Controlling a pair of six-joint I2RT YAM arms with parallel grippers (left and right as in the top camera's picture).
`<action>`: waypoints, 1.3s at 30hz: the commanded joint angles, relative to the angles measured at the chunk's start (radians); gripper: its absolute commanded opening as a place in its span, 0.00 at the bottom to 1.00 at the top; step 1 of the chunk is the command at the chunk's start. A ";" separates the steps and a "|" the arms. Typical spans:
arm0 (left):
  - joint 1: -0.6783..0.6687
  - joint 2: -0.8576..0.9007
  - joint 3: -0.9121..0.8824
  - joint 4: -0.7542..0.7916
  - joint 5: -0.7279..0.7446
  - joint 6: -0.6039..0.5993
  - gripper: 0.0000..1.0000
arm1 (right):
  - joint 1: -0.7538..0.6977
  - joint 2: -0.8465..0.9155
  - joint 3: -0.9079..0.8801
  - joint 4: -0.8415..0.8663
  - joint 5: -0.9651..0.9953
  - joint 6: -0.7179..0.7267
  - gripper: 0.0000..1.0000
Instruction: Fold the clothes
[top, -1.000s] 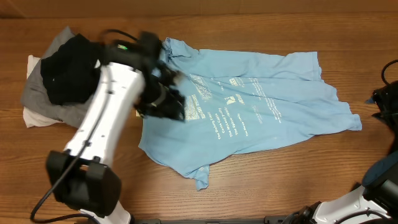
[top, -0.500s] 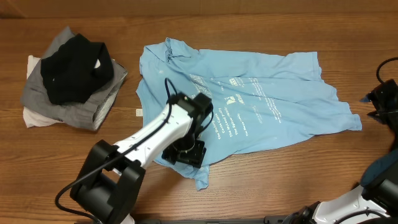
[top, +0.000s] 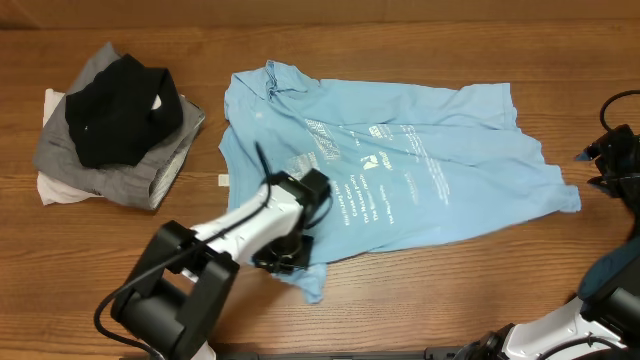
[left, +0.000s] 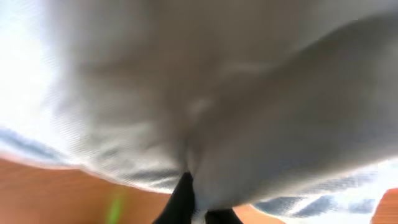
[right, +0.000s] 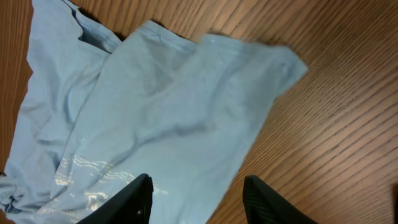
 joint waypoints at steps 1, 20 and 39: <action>0.132 -0.018 0.052 -0.083 -0.110 -0.081 0.04 | 0.005 -0.011 0.014 0.004 -0.007 -0.006 0.51; 0.524 -0.098 0.149 -0.014 -0.127 0.204 0.43 | 0.104 -0.011 -0.032 -0.006 0.013 -0.006 0.55; 0.405 -0.141 -0.063 0.095 -0.066 0.148 0.51 | 0.154 -0.008 -0.103 0.058 0.056 -0.005 0.57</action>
